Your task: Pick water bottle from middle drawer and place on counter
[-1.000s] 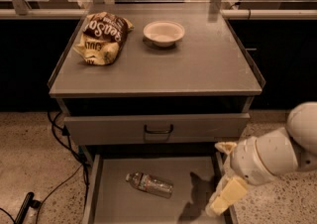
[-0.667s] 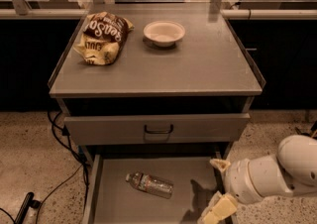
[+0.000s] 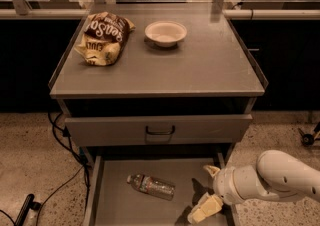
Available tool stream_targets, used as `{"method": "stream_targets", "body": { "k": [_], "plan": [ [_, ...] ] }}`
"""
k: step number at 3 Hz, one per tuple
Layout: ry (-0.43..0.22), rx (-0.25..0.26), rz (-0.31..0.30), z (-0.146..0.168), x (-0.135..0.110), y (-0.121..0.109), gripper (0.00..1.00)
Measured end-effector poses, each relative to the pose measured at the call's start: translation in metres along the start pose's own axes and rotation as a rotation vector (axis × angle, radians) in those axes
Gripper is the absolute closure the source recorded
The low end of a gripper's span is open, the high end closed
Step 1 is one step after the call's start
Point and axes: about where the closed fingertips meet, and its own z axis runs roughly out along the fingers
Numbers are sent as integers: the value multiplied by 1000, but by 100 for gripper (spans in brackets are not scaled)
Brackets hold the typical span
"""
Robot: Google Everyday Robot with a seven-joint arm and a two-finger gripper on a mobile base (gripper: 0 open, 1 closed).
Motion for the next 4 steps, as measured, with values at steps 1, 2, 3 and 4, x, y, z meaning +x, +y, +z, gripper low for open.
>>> {"method": "stream_targets", "body": {
  "k": [1,2,3,4],
  "plan": [
    [0,0,0,0,0,0,0],
    [-29,-3,19,22,-1,-6,0],
    [-58,6,51,60,1,-20,0],
    [-91,53,62,94,-1,-40,0]
  ]
}}
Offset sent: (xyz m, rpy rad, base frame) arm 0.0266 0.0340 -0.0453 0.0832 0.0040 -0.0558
